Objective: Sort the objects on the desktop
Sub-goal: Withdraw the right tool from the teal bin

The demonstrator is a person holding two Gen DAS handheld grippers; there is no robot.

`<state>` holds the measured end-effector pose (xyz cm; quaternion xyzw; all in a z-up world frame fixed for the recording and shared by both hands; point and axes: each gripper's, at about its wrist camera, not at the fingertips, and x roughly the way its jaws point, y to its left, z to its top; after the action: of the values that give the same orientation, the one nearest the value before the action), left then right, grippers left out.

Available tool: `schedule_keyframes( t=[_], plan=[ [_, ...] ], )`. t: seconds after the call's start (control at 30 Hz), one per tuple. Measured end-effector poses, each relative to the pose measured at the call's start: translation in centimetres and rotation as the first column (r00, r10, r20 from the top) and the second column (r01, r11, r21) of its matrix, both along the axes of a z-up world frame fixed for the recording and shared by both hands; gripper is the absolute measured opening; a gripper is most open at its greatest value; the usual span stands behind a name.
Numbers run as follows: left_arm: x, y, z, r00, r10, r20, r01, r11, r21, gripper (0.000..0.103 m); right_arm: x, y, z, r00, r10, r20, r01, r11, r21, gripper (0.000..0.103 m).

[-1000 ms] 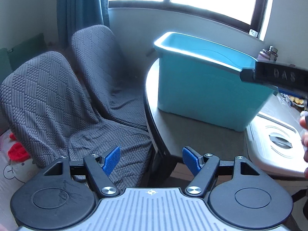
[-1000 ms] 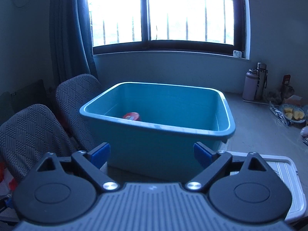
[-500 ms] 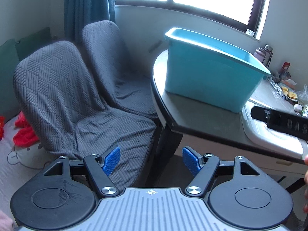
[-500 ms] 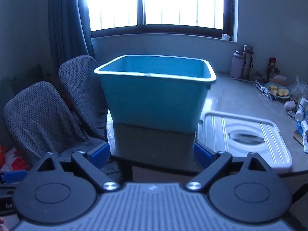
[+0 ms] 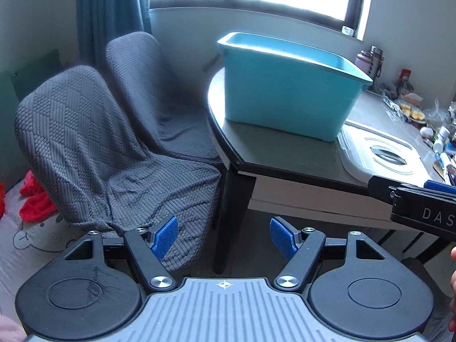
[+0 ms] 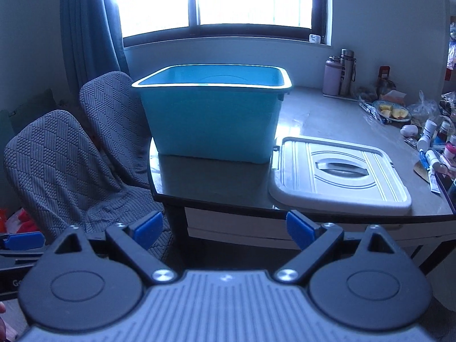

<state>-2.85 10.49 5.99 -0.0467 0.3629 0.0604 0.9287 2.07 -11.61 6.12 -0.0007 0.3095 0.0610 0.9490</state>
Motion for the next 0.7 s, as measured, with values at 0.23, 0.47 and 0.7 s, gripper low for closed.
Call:
schedule_keyframes(
  t=[0.23,0.47,0.7],
  plan=[
    [1.5,-2.8,0.0,0.998,-0.055,-0.007,0.055,0.998,0.014,0.074,0.3,-2.9,-0.6,0.999,-0.050,-0.020,0.050,0.999,0.001,0.094],
    [4.3,-6.9,-0.4,0.994,-0.107,-0.019,0.107,0.994,0.014,0.074,1.4,-6.9,-1.2,0.995,-0.099,-0.033,0.099,0.995,0.003,0.094],
    [7.6,-11.6,-0.4,0.988,-0.150,-0.024,0.151,0.988,0.017,0.074,3.2,-11.3,-1.3,0.991,-0.127,-0.043,0.128,0.992,0.008,0.094]
  ],
)
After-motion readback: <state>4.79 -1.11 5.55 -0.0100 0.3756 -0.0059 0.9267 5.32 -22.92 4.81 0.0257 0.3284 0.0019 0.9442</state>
